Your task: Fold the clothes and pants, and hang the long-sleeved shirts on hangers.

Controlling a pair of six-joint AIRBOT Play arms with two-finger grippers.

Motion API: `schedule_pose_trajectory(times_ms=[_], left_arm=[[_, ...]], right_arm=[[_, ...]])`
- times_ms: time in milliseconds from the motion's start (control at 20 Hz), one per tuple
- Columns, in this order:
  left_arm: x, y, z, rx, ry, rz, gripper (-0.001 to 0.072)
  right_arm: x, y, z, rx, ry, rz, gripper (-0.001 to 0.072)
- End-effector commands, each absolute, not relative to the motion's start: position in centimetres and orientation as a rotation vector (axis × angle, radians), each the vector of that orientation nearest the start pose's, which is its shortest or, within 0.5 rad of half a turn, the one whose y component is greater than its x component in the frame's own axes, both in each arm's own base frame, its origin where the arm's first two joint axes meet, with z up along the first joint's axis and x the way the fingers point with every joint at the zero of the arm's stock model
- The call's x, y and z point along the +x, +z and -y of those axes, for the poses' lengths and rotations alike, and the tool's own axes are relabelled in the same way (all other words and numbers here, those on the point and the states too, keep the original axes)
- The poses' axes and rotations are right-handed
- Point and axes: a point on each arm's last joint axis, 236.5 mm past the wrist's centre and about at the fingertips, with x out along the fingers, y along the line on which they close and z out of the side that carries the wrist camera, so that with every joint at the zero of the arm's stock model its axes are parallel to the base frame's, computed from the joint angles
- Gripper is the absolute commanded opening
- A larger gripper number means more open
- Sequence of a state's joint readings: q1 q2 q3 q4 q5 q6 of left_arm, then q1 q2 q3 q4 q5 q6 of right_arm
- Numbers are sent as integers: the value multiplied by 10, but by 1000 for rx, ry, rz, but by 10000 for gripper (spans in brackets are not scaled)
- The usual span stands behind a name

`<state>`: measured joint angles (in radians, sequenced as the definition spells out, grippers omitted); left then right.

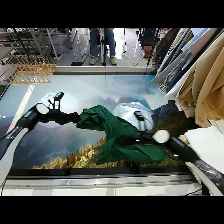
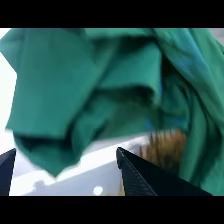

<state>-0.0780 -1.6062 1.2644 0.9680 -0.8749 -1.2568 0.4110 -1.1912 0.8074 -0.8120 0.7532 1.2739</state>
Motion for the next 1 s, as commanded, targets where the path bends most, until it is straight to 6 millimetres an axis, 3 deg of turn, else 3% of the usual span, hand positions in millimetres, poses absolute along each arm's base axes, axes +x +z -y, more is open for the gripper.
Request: schedule_pose_trajectory(times_ms=[0,100,150,300,350,450,550,750,900,950], left_arm=[[482,-75,149,-388,-369,-1194,703],[482,-85,149,-415,-343,-1215,700],[484,-87,148,-434,-324,-1211,689],[491,-86,151,-440,-311,-1181,679],[492,-85,154,-434,-316,-1178,614],[490,-85,160,-426,-326,-1180,294],[487,-84,166,-411,-355,-1181,19],[476,-83,173,-358,-442,-1203,7],[466,-84,175,-351,-469,-1241,6],[464,-83,176,-338,-484,-1243,5]], right_arm=[[304,-43,-328,188,708,-1210,516],[302,-71,-332,101,677,-1352,516],[301,-80,-324,46,641,-1419,516],[312,-71,-295,-98,551,-1434,515],[316,-61,-295,-103,552,-1404,515],[322,-45,-293,-103,545,-1361,515],[318,-39,-285,-109,520,-1374,514],[315,-49,-280,-82,456,-1422,515],[310,-78,-301,9,468,-1472,515],[309,-92,-309,36,467,-1489,482]])
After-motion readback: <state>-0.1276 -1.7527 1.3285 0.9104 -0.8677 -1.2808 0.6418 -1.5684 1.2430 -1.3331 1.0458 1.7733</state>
